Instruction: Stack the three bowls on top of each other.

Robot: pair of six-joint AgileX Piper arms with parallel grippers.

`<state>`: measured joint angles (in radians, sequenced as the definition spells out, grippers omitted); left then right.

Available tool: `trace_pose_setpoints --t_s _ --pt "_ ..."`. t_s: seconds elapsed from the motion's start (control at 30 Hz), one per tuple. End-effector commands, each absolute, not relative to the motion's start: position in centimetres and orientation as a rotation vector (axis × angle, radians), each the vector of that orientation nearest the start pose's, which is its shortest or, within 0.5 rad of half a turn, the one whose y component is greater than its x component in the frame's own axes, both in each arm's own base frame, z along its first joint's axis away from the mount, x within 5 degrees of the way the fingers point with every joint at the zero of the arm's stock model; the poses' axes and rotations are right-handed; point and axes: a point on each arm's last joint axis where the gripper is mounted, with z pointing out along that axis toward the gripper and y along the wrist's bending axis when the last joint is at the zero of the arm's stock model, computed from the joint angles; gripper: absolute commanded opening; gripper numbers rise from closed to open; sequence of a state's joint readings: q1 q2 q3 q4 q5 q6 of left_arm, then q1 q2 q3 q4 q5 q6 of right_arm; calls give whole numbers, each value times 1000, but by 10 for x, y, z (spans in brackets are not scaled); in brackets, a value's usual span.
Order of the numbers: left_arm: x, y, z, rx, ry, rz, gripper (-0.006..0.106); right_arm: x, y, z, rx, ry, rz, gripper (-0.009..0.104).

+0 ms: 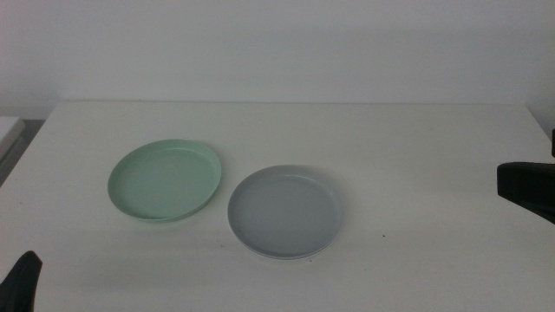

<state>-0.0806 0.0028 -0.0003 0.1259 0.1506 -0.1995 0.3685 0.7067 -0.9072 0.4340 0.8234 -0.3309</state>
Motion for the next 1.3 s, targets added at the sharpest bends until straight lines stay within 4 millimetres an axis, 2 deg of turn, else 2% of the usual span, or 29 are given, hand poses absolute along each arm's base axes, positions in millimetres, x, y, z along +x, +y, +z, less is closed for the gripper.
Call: trace_pose_setpoints --t_s 0.0,0.03,0.07,0.13,0.23,0.3,0.4,0.53,0.6,0.73,0.8,0.9,1.0,1.13,1.27 --pt "56 -3 201 -24 1620 -116 94 103 69 387 -594 1979 523 92" --pt "56 -3 200 -49 1628 -132 94 103 69 387 -594 1979 523 92" --pt "55 -2 208 -88 1620 -161 94 103 69 387 -594 1979 523 92" --pt "60 -2 232 -145 1709 -184 94 103 69 387 -594 1979 523 92" --pt "77 -1 284 -178 1975 -141 94 103 69 387 -594 1979 523 92" --pt "95 -1 311 -154 2200 -87 94 103 69 387 -594 1979 523 92" --pt "122 -2 332 -60 2471 -17 94 103 69 387 -594 1979 523 92" --pt "166 -7 337 55 2676 -13 94 103 69 387 -594 1979 523 92" --pt "191 -10 330 47 2718 -50 94 103 69 387 -594 1979 523 92" --pt "240 -11 310 63 2630 -36 94 103 69 387 -594 1979 523 92" --pt "259 -4 301 2 2625 -26 94 103 69 387 -594 1979 523 92" --pt "293 9 286 -105 2699 -106 94 103 69 387 -593 1979 525 92" --pt "332 21 272 -70 2763 -172 94 103 69 387 -593 1979 525 92" --pt "378 28 243 -53 2803 -220 94 103 69 387 -593 1979 525 92" --pt "408 29 205 -70 2861 -281 94 103 69 387 -593 1979 525 92"
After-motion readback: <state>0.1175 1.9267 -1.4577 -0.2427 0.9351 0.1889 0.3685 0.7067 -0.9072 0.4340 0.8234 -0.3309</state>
